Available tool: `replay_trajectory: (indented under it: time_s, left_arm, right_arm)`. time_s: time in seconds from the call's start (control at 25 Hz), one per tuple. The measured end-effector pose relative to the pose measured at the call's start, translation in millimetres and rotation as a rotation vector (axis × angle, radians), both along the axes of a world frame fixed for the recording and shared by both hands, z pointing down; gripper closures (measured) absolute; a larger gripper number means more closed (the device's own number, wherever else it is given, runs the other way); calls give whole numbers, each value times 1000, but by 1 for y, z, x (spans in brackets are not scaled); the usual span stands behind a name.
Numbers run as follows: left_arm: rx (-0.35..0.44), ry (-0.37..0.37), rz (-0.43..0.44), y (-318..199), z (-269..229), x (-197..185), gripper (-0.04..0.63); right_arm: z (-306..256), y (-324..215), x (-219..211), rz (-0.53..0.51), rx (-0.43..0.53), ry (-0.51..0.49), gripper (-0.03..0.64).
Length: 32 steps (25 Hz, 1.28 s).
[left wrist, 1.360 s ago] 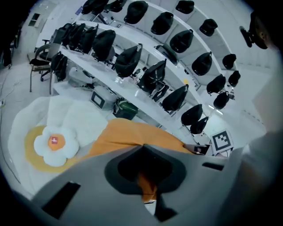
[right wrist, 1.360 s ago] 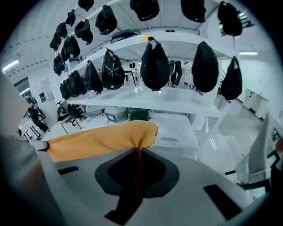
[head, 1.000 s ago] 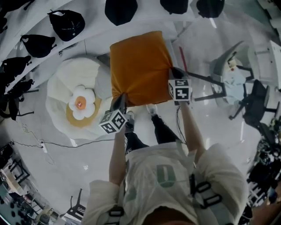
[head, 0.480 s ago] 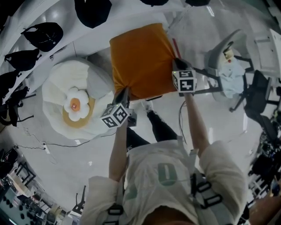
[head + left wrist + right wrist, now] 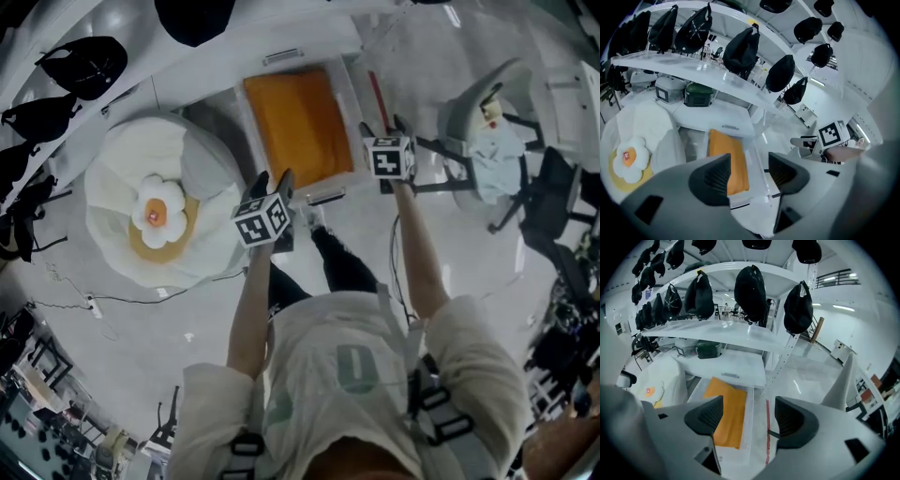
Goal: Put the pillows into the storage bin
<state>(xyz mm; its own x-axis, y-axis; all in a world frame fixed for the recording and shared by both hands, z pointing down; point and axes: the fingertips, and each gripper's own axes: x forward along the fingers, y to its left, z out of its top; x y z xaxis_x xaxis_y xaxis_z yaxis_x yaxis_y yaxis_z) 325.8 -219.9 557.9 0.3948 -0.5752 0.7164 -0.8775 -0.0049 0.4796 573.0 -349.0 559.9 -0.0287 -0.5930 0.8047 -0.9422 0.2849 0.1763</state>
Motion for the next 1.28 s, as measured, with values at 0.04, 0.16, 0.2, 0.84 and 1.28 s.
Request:
replay_trajectory:
  time_s: [0.04,0.16,0.2,0.84,1.28]
  left_arm:
    - [5,-2,2,0,-1,-2,362]
    - [18,-7,-8,-3,-7,-13,362]
    - [20,-9,-17,-3,-10,-18,362]
    - [24,-37,-376,67,-7,-208,356]
    - [7,169,-842,215,28,-453,356]
  right_arm:
    - [0,4,-3,-7,-2,-6,304]
    - [-1,12,-18,-28,-4,-31,304]
    - [-2,14,-23,-34,-5,-36,304]
    - [-20,44,-242,-356,33,-188,305]
    - [11,150,-506,-453,-126,-384,305]
